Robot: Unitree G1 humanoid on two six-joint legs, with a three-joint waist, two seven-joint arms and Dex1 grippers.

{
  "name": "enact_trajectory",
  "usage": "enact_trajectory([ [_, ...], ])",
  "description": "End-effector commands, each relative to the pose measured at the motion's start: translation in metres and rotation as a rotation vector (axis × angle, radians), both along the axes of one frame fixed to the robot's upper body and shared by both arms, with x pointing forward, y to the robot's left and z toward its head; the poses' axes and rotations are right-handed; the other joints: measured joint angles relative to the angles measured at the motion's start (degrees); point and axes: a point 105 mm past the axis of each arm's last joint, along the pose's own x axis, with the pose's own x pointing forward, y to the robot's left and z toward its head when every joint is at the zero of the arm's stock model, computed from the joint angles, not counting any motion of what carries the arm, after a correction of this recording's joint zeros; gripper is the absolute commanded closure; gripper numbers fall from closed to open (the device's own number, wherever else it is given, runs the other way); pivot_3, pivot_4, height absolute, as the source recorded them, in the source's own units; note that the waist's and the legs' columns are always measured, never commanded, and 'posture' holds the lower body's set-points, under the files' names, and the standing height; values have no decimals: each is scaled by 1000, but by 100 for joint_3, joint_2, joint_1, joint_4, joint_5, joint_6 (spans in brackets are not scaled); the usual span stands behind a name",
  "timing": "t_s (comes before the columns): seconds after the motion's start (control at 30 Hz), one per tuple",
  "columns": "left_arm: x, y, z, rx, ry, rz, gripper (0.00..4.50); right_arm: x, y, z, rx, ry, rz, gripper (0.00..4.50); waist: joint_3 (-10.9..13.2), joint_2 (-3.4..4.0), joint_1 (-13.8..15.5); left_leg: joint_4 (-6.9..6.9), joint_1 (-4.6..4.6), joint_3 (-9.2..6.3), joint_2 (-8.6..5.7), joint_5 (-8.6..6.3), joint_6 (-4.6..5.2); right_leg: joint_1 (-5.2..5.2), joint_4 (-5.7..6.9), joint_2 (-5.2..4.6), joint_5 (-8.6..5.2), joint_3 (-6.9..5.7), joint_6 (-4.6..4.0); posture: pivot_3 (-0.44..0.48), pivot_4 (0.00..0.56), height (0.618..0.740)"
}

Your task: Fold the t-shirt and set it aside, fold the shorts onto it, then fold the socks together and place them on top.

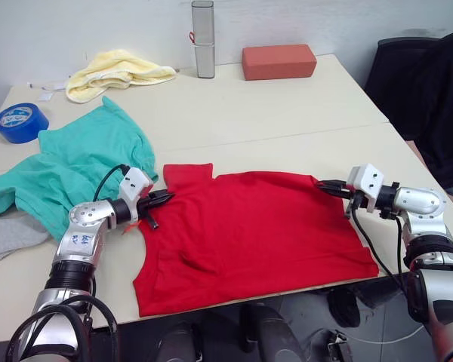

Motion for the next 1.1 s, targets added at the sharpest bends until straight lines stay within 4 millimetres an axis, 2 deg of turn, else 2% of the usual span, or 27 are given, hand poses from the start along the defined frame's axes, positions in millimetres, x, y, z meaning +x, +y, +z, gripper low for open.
enact_trajectory([
  [0.03,-6,5,13,3,-44,-17,4500,-11,-5,0,-89,-34,59,4464,0,0,7,0,0,0,0,0,0,0,0,0,0,-1,0,0,150,740],
  [0.33,-16,12,16,103,-165,-71,4500,-27,1,-12,-251,-120,179,4464,0,0,-7,0,4,2,5,-1,-1,0,1,-1,-1,3,-3,0,150,740],
  [0.5,-22,18,11,216,-276,-112,4500,-24,-5,-16,-315,-148,137,4464,0,0,2,0,4,2,10,-2,0,0,-1,-8,-2,2,-4,0,150,740],
  [0.63,-20,25,13,241,-334,-81,4500,-23,-6,-17,-347,-181,127,4464,0,0,-1,0,4,1,10,-2,1,0,-2,-12,-2,2,-4,0,150,740],
  [0.83,-17,37,16,244,-399,-22,4500,-22,-19,-18,-370,-193,57,4464,0,0,0,0,4,2,12,-3,4,0,-3,-13,-2,1,-4,0,150,740],
  [0.93,-18,33,17,205,-388,-43,4500,-23,-21,-18,-383,-192,54,4464,0,0,-8,0,4,4,12,-4,4,0,-3,-11,-2,1,-4,0,150,740],
  [1.1,-32,27,14,253,-398,-147,4500,-27,-19,-20,-405,-205,92,4464,0,0,-7,0,4,6,12,-4,4,0,-3,-8,-2,-1,-4,0,150,740],
])
